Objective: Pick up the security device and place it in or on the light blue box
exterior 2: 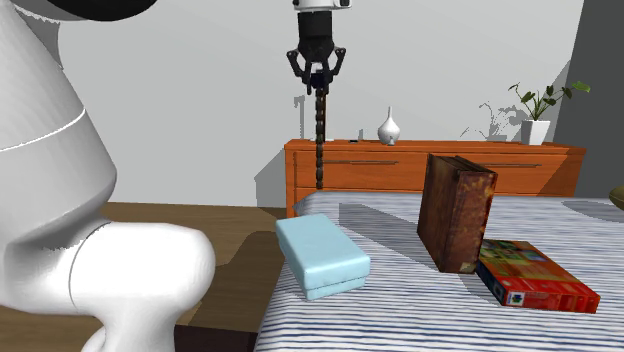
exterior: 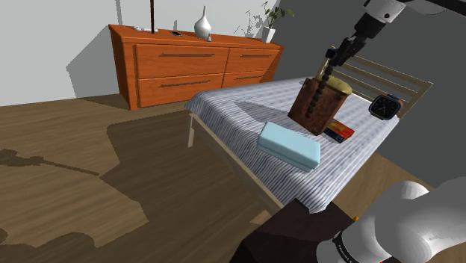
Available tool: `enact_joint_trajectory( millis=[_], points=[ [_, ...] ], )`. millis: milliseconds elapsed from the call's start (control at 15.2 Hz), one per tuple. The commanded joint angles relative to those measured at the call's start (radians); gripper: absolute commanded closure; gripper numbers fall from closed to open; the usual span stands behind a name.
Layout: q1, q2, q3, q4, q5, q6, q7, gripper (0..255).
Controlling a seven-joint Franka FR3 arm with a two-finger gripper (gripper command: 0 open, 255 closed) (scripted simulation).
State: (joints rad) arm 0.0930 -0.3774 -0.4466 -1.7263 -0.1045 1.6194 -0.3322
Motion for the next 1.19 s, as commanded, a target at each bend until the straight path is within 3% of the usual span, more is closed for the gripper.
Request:
enact_joint_trajectory(
  millis=[0, 1122],
  points=[
    [-0.002, -0.011, 0.001, -0.036, -0.004, 0.026, 0.002, 255],
    [-0.023, -0.085, -0.003, -0.331, -0.038, 0.251, 0.017, 255]
  ],
)
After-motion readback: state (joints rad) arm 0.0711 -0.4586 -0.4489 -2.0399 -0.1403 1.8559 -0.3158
